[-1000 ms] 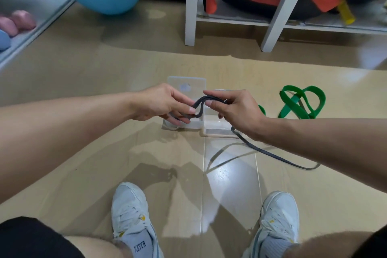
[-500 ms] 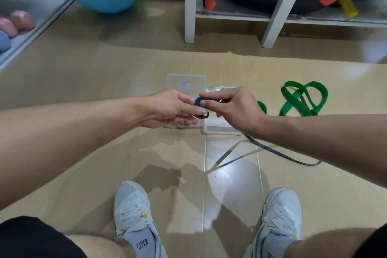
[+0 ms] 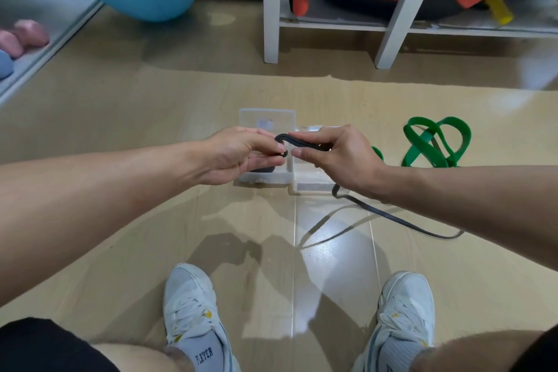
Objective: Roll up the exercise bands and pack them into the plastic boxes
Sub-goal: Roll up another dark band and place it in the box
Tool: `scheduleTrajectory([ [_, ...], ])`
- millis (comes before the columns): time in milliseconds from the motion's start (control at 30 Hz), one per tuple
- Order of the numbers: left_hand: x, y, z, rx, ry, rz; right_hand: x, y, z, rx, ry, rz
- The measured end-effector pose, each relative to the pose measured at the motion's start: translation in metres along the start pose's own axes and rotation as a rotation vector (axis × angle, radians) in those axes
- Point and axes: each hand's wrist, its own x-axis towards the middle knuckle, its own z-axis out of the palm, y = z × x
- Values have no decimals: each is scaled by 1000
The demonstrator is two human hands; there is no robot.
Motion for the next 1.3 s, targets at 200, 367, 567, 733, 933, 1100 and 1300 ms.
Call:
scheduleTrajectory([
  [200,0,7,-4,-45,9,3,2,-1,-1,-182,78,-88],
  [367,0,12,-5,-110,-12,38,-4,-3,8,-47,71,-66],
  [567,-6,2,-2,-130,-45,38,-2,-4,14,289,110,55],
  [733,-6,-3,1,-231,-39,13,-3,-9,15,373,148,91],
  [933,-5,0,4,-223,-113,-58,-6,-11,6,176,145,44],
  [1100,-1,4,-1,-65,-132,-159,-2,-16,-1,-110,76,-68],
  [1300,-4,2,2,239,-133,-128,-6,-23,-1,-332,-4,-143],
])
